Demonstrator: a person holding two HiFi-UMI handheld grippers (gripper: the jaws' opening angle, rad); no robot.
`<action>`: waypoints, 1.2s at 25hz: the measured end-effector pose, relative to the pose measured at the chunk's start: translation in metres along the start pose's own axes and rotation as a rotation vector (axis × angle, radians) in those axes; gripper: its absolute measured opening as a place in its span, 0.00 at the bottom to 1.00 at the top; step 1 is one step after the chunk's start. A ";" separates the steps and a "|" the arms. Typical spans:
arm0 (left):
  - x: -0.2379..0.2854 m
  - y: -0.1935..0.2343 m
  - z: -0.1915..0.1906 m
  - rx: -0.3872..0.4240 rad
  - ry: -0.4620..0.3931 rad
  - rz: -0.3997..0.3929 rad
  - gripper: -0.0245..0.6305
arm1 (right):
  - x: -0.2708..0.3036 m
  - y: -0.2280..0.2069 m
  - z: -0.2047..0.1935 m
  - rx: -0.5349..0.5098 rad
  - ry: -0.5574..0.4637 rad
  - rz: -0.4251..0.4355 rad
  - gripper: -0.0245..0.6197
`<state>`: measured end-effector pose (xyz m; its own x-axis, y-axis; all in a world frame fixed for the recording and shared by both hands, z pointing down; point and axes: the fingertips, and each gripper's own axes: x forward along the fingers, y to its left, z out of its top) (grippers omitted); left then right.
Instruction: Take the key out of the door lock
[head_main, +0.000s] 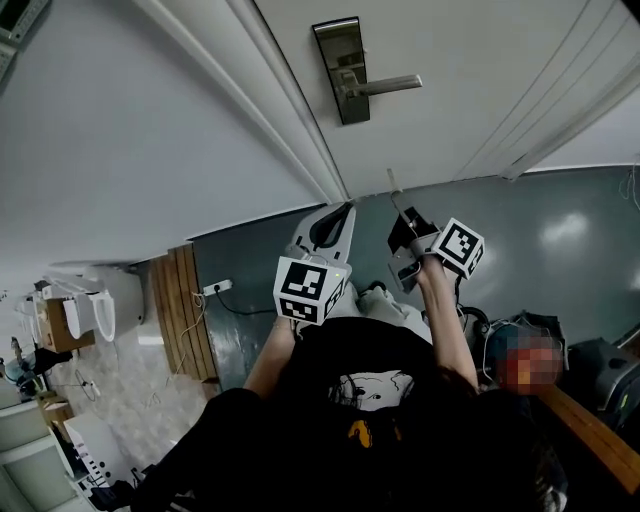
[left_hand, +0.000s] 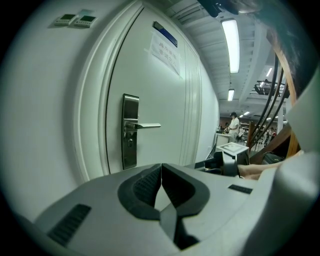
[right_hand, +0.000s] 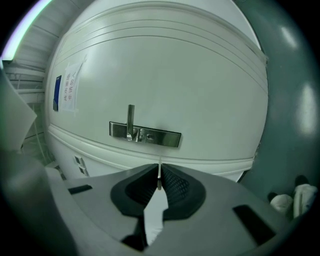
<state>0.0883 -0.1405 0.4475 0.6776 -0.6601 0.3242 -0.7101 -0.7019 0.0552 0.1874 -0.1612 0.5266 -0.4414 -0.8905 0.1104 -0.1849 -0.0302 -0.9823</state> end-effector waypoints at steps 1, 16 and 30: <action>0.000 0.000 -0.001 -0.001 0.001 -0.002 0.05 | -0.001 -0.002 0.000 -0.001 0.000 -0.005 0.07; -0.051 0.029 -0.015 -0.047 -0.006 0.056 0.05 | -0.001 0.014 -0.040 -0.106 0.044 -0.026 0.07; -0.176 0.067 -0.050 -0.104 -0.077 0.104 0.05 | -0.027 0.052 -0.169 -0.270 0.148 -0.023 0.07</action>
<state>-0.0883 -0.0581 0.4414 0.6093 -0.7489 0.2604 -0.7904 -0.5999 0.1241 0.0412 -0.0617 0.4978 -0.5539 -0.8145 0.1725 -0.4144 0.0900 -0.9056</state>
